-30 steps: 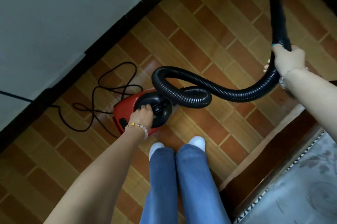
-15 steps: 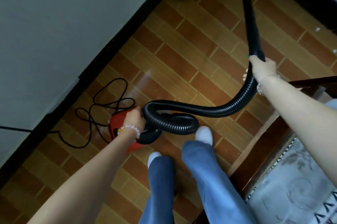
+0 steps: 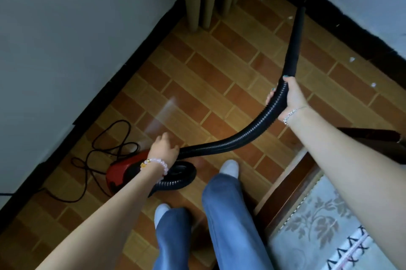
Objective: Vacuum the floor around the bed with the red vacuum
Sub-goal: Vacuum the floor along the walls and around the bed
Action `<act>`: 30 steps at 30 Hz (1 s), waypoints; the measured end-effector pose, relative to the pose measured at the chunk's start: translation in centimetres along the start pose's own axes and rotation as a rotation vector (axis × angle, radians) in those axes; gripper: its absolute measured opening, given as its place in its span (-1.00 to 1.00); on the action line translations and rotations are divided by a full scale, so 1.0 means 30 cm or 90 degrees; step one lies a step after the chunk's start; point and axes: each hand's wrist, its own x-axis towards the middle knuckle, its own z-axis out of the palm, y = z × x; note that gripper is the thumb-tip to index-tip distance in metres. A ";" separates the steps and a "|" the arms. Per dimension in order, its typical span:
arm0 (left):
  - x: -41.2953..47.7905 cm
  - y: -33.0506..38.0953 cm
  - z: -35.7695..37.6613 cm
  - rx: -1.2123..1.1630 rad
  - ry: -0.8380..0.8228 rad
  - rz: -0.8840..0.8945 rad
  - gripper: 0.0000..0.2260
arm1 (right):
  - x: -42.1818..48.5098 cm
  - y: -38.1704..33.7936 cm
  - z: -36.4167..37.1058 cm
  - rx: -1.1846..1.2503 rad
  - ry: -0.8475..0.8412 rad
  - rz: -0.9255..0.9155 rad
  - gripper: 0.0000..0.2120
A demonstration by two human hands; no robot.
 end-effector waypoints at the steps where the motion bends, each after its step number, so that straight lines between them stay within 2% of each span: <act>1: -0.002 0.064 0.003 0.024 -0.023 0.047 -0.59 | -0.022 -0.022 0.007 0.042 -0.017 0.015 -0.72; 6: 0.004 0.347 0.047 0.074 -0.157 0.217 -0.42 | -0.053 -0.108 0.028 0.148 -0.068 0.046 -0.73; 11: 0.031 0.471 0.079 0.079 -0.195 0.242 -0.60 | -0.056 -0.122 0.046 0.178 -0.123 0.063 -0.77; 16: 0.039 0.467 0.062 0.143 -0.192 0.286 -0.60 | -0.040 -0.123 0.063 0.115 -0.140 0.081 -0.77; 18: 0.044 0.458 0.068 0.167 -0.182 0.299 -0.59 | -0.031 -0.137 0.070 0.056 -0.114 0.073 -0.79; 20: 0.060 0.457 0.076 0.185 -0.168 0.305 -0.58 | -0.002 -0.147 0.067 -0.050 -0.069 0.008 -0.83; 23: 0.089 0.476 0.059 0.187 -0.132 0.300 -0.60 | 0.055 -0.159 0.060 -0.240 0.018 -0.099 -0.59; 24: 0.101 0.480 0.051 0.174 -0.127 0.290 -0.60 | 0.071 -0.160 0.063 -0.294 0.043 -0.119 -0.57; 27: 0.136 0.487 0.008 0.154 -0.116 0.246 -0.58 | 0.110 -0.164 0.083 -0.357 0.076 -0.132 -0.75; 30: 0.167 0.486 -0.061 0.202 -0.087 0.230 -0.64 | 0.145 -0.164 0.113 -0.253 0.089 -0.057 -0.91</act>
